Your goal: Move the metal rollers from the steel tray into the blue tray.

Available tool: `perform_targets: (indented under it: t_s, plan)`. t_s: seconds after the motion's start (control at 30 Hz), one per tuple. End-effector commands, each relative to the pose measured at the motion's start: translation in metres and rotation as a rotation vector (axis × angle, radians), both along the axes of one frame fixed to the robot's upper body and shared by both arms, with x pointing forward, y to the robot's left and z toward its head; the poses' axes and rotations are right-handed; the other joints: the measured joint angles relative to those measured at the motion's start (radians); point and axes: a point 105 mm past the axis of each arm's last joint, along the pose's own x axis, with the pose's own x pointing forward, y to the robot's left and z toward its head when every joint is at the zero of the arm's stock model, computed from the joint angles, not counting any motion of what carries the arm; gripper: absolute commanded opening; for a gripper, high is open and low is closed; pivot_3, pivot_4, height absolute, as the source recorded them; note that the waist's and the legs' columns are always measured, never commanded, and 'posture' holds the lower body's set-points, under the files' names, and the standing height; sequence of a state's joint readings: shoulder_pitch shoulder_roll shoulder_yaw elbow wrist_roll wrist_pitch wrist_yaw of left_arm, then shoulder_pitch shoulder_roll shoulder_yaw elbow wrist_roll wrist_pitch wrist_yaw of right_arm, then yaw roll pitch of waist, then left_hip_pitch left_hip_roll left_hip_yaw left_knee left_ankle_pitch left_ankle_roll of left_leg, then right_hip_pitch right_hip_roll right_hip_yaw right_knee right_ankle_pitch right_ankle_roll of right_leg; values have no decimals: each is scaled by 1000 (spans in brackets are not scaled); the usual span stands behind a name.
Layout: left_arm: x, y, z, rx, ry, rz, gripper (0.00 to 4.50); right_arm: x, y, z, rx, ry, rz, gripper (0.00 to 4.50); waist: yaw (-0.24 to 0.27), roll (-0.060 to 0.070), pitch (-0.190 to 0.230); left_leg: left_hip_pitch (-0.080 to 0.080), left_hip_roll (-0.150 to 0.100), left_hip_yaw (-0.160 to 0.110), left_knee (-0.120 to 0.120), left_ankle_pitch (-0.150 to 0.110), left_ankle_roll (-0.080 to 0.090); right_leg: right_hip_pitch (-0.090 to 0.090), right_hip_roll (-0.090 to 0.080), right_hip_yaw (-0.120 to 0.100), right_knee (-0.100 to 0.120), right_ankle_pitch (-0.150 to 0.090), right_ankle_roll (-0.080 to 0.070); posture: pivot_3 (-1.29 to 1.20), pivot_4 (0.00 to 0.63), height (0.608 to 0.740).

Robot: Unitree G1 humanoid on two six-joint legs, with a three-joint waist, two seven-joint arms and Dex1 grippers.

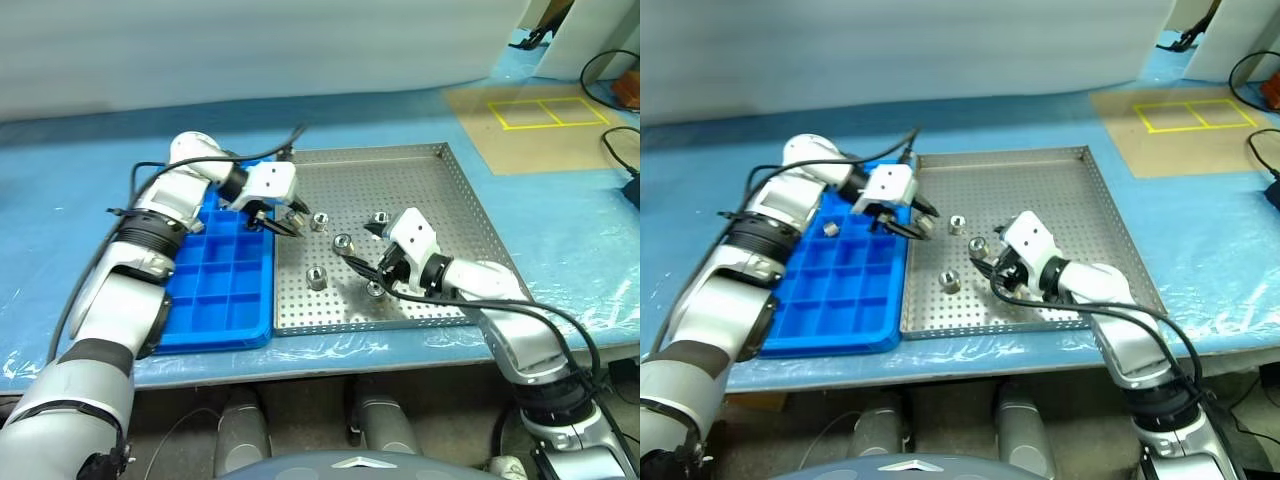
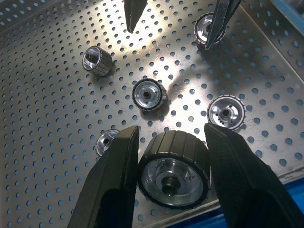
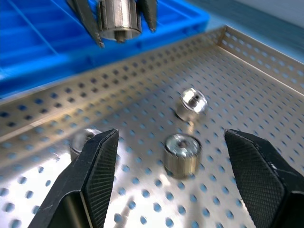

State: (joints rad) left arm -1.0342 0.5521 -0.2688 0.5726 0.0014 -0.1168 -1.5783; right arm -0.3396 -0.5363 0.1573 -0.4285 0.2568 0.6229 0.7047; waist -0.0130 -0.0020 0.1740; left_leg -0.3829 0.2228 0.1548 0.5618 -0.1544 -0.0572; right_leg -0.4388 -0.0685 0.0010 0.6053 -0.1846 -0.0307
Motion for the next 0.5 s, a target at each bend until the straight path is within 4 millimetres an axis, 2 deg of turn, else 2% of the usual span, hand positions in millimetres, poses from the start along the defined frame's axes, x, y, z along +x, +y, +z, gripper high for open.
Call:
perform_targets:
  t_s: [0.03,0.17,0.3,0.37,0.5]
  plan:
    - [-4,18,25,-74,-68,67,1899,1,11,29,73,-21,144,3697,4,0,0,0,1,0,0,0,0,0,0,0,0,0,0,-191,150,740]
    - [-13,40,25,-88,-72,170,1899,8,26,32,48,-21,255,3697,22,1,0,0,0,0,-1,0,-1,0,-1,-1,1,0,-1,-54,150,740]
    - [-22,68,22,-121,-93,348,1899,18,51,37,33,-47,368,3697,37,2,1,-1,1,0,-2,1,-2,-3,-1,-3,3,-1,-2,68,150,740]
    - [-22,85,19,-136,-114,461,1899,22,63,35,20,-60,408,3697,50,2,1,-1,2,-1,-4,2,-4,-3,-1,-5,3,-2,-4,82,150,740]
    - [-38,124,10,-192,-114,704,1899,27,86,34,4,-84,494,3697,72,1,2,-2,3,-3,-7,3,-5,-3,-1,-8,3,-3,-6,207,150,740]
